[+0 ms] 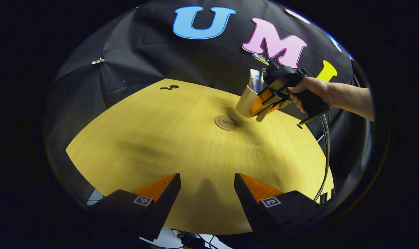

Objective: Put the toothbrush and toothpaste on the desktop into the cup, then pick up the cup and place it on the coaster on the desktop.

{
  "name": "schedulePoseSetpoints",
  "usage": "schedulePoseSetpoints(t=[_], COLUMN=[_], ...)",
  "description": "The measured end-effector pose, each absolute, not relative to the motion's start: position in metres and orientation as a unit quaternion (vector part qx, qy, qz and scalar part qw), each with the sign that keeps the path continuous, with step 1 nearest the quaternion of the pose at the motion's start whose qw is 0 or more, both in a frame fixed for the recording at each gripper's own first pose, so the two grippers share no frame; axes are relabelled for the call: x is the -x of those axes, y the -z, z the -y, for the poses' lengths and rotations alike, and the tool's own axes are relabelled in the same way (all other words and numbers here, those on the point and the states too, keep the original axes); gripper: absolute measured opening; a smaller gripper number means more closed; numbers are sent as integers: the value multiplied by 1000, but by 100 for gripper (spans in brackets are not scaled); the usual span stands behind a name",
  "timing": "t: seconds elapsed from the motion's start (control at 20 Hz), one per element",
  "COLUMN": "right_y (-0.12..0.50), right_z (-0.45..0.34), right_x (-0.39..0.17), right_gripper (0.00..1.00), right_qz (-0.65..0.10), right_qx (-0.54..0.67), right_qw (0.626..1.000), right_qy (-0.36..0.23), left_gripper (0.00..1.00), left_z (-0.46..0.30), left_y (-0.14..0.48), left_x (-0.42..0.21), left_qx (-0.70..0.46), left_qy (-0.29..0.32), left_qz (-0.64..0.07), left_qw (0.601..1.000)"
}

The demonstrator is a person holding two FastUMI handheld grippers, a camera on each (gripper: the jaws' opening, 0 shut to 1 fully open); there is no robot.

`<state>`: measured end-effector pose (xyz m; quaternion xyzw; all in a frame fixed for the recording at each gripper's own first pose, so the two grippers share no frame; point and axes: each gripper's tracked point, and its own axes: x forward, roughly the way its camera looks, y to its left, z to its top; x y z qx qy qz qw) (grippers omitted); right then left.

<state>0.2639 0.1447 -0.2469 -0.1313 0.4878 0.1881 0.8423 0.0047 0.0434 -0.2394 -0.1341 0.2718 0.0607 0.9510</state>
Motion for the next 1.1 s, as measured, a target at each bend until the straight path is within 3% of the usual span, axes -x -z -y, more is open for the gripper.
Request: schedulePoseSetpoints(t=[0.25, 0.75, 0.8, 0.85, 1.1], right_y=[273, 300, 303, 302, 295], right_z=[-179, -189, -190, -188, -189], right_x=[-255, -254, -254, -255, -255], right_gripper=[29, 29, 24, 29, 33], right_qz=[-503, -518, -520, -522, -515], right_qx=[146, 177, 175, 173, 175], right_qw=[826, 814, 813, 812, 817], right_qy=[-209, -196, -195, -193, -191], left_gripper=[98, 98, 98, 98, 98], left_z=[-61, -91, -93, -93, -93], left_y=[244, 261, 260, 259, 256], left_x=[13, 42, 43, 43, 43], left_qx=[150, 174, 175, 175, 168], left_qy=[-80, -124, -125, -126, -123], left_qz=[-276, -291, -290, -290, -288], left_qw=[946, 933, 933, 932, 934])
